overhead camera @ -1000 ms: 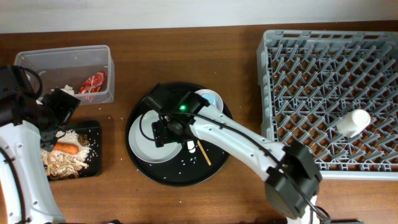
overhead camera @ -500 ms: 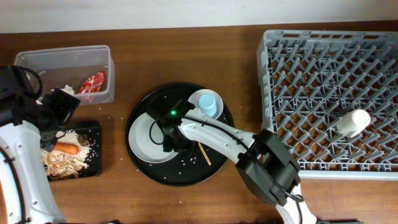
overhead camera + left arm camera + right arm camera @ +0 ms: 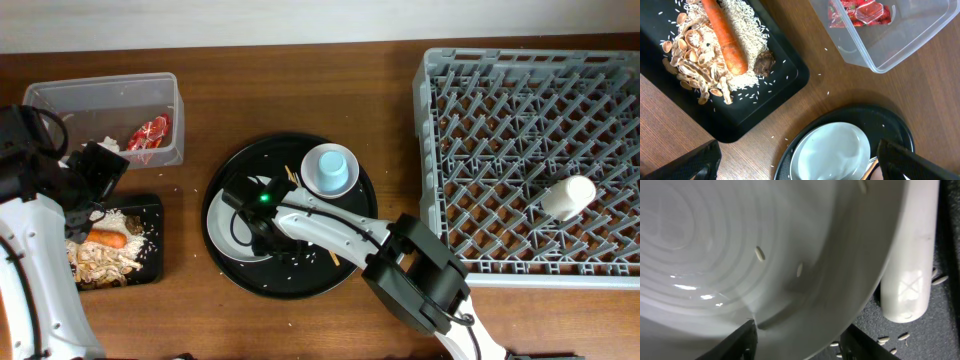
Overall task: Sort waste into correct bins and load items into the dishwasher rack
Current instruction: 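Reach the right gripper to the white plate and grasp its rim, then lift the white plate and stand it upright in the dish rack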
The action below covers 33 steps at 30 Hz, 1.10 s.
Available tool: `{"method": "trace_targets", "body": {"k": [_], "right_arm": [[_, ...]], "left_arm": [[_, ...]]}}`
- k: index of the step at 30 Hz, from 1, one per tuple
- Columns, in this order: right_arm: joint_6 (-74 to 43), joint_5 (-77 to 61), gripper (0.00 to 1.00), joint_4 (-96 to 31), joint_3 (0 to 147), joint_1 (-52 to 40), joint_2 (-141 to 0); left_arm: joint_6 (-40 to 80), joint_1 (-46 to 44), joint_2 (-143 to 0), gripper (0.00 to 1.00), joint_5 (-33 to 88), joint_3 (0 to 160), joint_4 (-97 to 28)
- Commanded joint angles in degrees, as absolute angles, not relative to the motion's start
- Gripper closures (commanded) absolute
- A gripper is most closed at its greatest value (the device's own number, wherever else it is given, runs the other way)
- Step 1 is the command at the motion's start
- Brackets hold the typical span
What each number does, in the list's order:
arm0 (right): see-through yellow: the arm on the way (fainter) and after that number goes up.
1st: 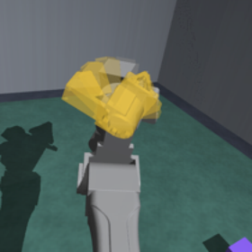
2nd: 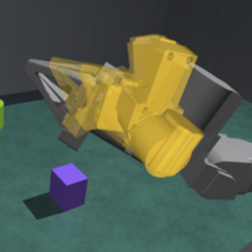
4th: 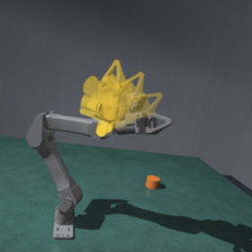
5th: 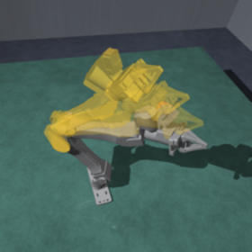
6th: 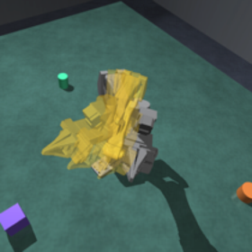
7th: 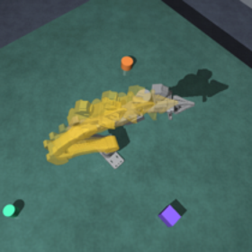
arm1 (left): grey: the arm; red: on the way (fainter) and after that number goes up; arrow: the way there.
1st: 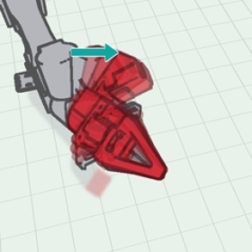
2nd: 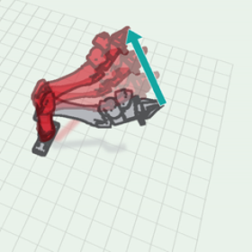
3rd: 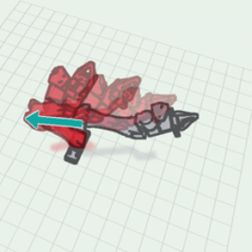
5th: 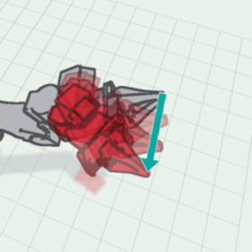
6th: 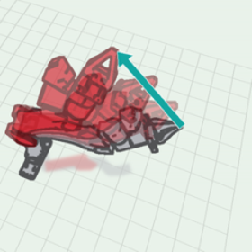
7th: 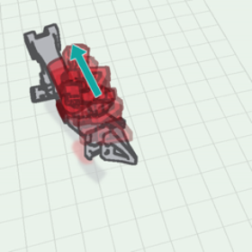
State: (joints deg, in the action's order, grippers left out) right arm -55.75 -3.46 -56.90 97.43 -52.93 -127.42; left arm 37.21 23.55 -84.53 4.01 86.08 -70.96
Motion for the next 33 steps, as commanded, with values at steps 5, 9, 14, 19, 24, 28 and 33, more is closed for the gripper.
{"method": "trace_targets", "body": {"k": [5,9,14,19,24,28,33], "right_arm": [[-56.7,0.1,0.56,-56.6,96.6,-52.8,-128.0],[-57.5,1.0,0.60,-55.9,95.5,-52.8,-128.0],[-57.5,2.7,0.73,-55.7,95.5,-52.3,-128.0],[-57.5,0.6,0.90,-58.2,95.6,-49.1,-127.4],[-53.1,0.2,0.96,-59.1,95.8,-47.1,-122.8],[-51.3,0.3,0.96,-59.2,96.0,-46.3,-117.1],[-39.7,-2.2,0.96,-59.4,96.1,-40.8,-106.5]], "left_arm": [[37.8,23.8,-84.4,0.01,3.6,85.8,-71.0],[37.8,23.8,-84.4,0.01,3.6,85.8,-71.0],[37.8,23.8,-84.4,0.01,3.6,85.8,-71.0],[37.8,23.8,-84.4,0.01,3.6,85.8,-71.0],[37.8,23.8,-84.4,0.01,3.6,85.8,-71.0],[37.8,23.8,-84.4,0.01,3.6,85.8,-71.0],[37.8,23.8,-84.4,0.01,3.6,85.8,-71.0]]}}
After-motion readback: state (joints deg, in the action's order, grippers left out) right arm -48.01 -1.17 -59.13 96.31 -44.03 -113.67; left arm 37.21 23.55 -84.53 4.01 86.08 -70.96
